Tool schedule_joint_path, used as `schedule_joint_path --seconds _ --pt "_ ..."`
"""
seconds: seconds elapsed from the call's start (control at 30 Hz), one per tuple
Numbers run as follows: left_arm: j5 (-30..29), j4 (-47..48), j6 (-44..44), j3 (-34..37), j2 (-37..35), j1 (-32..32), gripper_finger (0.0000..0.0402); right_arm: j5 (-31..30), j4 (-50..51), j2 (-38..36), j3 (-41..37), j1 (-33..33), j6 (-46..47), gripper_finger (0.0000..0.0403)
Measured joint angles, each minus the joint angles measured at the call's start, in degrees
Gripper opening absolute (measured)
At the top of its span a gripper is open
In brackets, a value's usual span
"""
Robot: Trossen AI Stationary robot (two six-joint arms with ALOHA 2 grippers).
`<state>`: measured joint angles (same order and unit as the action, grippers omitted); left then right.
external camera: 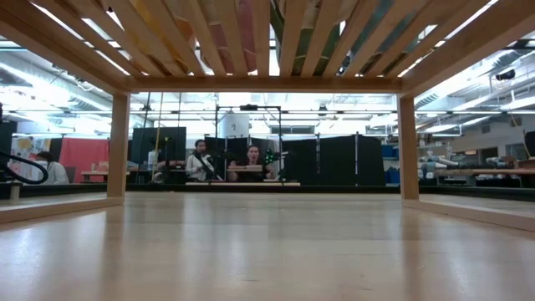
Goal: Place coffee mugs
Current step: Put the orange patterned mug on the shelf
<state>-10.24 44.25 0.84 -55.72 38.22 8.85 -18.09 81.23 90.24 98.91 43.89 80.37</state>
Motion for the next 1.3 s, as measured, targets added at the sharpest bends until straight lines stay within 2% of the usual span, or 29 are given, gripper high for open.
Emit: schedule_joint_path --seconds 0.43,1.1,1.3 --pt "0.0 0.0 0.0 0.0 0.0 0.0 0.0114 1.1 -3.9 0.0 0.0 -1.8 -7.9 0.0079" --pt "0.0 0.1 0.0 0.0 0.0 0.0 0.0114 3.1 -4.6 2.3 -0.1 -2.4 -8.6 0.0080" --pt "0.0 0.1 0.0 0.0 0.0 0.0 0.0114 3.1 -4.8 2.4 -0.1 -2.5 -8.6 0.0092"
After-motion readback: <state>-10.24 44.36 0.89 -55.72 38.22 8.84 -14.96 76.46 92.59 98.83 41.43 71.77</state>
